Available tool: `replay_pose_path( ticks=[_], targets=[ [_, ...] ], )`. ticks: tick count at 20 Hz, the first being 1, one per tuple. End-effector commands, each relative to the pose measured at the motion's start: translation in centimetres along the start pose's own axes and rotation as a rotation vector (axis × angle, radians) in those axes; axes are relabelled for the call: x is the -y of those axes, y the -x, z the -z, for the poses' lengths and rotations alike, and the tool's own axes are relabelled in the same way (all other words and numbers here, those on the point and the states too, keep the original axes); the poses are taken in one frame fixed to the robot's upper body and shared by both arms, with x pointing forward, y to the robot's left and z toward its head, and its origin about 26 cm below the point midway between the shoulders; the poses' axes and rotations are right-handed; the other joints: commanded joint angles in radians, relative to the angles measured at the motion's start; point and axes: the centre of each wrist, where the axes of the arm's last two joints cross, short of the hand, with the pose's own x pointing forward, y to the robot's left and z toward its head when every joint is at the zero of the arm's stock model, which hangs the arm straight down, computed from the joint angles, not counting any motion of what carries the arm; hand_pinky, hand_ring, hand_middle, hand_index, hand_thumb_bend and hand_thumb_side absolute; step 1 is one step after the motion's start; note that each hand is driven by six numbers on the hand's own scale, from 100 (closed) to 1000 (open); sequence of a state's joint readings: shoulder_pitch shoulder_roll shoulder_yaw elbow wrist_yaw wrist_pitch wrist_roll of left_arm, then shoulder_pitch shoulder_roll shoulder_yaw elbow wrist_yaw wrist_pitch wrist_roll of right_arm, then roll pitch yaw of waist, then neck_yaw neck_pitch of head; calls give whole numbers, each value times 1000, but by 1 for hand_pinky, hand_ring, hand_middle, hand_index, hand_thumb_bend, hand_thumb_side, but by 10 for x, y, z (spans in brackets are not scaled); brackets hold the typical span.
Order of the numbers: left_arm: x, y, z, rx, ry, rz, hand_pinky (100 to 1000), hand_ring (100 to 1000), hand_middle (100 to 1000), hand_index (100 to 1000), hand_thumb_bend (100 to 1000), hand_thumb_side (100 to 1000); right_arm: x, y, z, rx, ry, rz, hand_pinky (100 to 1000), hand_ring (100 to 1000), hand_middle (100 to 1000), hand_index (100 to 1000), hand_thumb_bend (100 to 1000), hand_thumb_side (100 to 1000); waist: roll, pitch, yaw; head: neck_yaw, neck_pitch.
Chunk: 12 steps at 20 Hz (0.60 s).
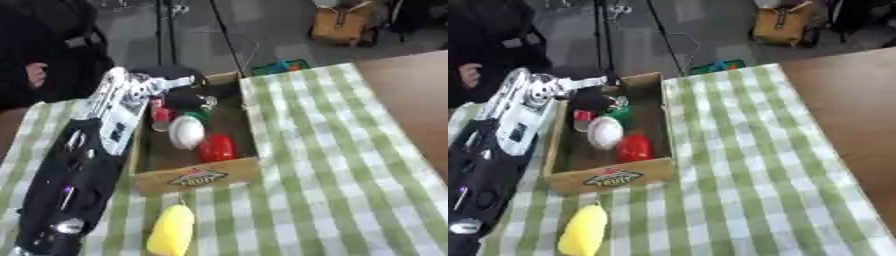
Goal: Pick up objects on the table and place them in the box.
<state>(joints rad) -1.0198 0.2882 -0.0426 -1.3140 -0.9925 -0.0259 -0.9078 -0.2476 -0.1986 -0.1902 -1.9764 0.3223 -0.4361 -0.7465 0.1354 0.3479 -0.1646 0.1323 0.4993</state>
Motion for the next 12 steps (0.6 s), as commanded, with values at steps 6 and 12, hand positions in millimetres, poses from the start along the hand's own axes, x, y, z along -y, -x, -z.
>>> replay_pose_path(
  ticks=[6, 12],
  targets=[
    [-27, -14, -23, 99, -115, 71, 985, 979, 902, 930, 100, 971, -2, -6, 9, 41, 11, 30, 431, 440, 321, 449, 100, 726, -14, -18, 7, -14, -1],
    [-46, -43, -113, 523, -657, 67, 768, 873, 848, 936, 100, 896, -2, -6, 12, 53, 30, 35, 439, 447, 331, 461, 100, 736, -25, -19, 23, -47, 8]
  ],
)
